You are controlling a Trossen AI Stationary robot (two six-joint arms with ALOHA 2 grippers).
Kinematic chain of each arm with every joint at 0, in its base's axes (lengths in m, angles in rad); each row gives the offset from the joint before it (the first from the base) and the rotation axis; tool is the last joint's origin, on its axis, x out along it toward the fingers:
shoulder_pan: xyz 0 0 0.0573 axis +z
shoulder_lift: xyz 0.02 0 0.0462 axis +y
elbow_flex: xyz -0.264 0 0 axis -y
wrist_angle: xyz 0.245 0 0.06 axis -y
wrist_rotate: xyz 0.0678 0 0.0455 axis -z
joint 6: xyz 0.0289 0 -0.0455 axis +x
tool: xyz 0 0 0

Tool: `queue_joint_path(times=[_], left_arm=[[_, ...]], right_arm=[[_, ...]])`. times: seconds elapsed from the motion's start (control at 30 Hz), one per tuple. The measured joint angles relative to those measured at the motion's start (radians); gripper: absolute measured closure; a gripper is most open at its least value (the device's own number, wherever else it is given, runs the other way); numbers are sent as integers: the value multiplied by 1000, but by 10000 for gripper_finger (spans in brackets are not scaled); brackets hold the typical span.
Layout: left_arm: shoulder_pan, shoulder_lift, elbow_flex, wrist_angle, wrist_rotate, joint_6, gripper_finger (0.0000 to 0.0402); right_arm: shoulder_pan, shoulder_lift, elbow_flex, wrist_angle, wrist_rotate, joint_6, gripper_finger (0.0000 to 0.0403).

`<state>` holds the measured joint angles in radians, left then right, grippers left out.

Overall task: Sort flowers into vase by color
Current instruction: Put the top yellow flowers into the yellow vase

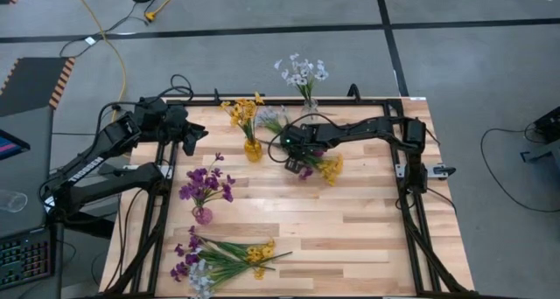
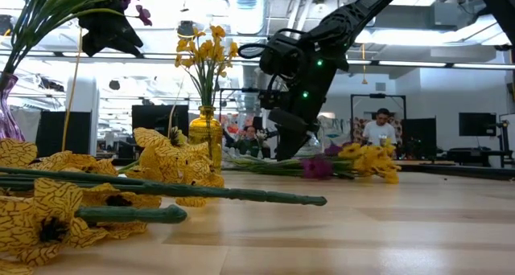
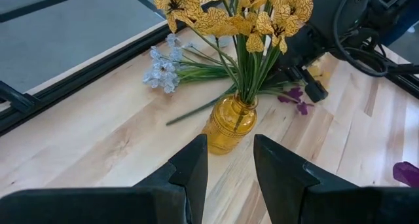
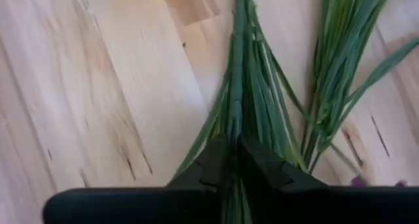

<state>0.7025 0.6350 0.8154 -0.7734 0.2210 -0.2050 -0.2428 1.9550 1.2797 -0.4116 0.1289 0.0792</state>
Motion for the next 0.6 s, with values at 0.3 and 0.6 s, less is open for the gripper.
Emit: queue_joint_path(times=[0.3, 0.6], left_arm=[[0, 0, 0, 0, 0, 0, 291], [0, 0, 0, 0, 0, 0, 291]], right_arm=[[0, -7, 48, -68, 0, 0, 359], [0, -7, 127, -196, 1, -9, 373]])
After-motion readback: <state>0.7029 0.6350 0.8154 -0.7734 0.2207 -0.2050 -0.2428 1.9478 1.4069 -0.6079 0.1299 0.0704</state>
